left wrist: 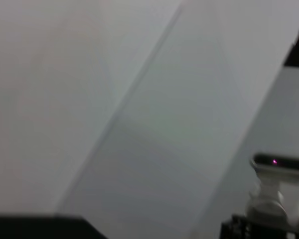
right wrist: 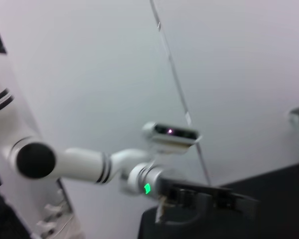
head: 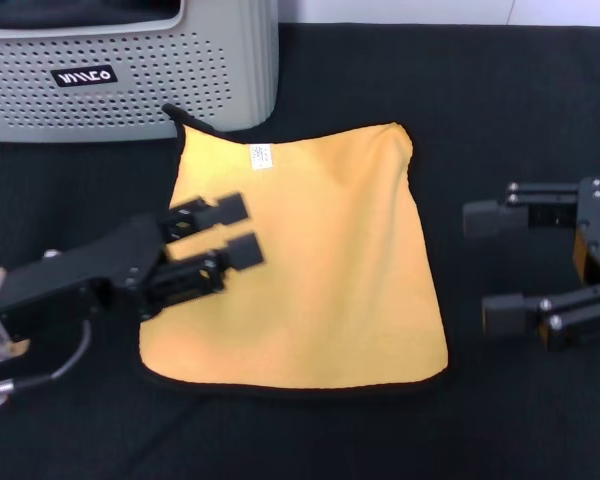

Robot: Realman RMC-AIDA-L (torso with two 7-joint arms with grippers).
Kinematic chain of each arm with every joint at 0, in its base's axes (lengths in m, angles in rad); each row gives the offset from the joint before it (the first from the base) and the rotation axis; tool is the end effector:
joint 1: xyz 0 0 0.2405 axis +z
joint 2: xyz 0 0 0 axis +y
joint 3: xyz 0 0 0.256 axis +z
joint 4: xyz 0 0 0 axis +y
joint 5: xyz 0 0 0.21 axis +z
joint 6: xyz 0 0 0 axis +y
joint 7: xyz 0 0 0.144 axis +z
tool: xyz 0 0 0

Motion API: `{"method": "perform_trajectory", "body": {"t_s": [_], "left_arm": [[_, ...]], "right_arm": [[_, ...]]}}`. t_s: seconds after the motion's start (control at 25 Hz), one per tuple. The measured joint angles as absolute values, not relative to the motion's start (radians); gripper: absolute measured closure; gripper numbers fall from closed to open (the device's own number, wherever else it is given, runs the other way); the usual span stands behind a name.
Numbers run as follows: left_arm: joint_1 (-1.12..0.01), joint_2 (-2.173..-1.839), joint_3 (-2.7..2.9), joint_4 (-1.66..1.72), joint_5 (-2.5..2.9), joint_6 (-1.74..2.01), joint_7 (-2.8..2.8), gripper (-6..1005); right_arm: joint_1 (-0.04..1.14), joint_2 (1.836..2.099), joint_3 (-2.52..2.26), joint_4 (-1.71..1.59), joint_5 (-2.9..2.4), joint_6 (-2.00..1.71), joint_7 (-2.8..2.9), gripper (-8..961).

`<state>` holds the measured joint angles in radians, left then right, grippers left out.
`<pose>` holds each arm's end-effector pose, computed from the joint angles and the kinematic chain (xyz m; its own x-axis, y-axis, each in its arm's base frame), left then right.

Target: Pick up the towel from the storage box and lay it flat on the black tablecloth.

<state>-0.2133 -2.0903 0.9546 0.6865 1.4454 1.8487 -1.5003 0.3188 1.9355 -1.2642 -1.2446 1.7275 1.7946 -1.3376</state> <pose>-0.2616 0.2393 0.0170 0.4232 0.4250 0.8002 0.5114 -0.8410 0.1763 0.1669 0.2755 0.0623 0.8110 -0.2262 -0.5395 -0.1647 -0.9732 0.1604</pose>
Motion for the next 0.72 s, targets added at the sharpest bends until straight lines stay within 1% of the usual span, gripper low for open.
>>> {"method": "perform_trajectory", "body": {"t_s": [0.08,0.24,0.6,0.72], "left_arm": [[-0.239,-2.083,0.987,0.692,1.457,1.851,-1.547,270],[-0.266,-2.079,1.014,0.702,1.478,1.851,-1.575,270],[-0.278,-2.073,1.009,0.703,1.478,1.851,-1.581,270],[-0.278,-2.073,1.0,0.703,1.475,1.851,-1.581,270]], "right_arm": [[0.313,1.927,-1.283,-1.286,1.731,1.795,-1.306,81],[0.294,1.925,-1.292,-1.358,1.736,1.796,-1.269,81],[0.285,1.935,-1.288,-1.373,1.74,1.792,-1.276,81],[0.285,1.943,-1.271,-1.357,1.749,1.788,-1.29,81]]}}
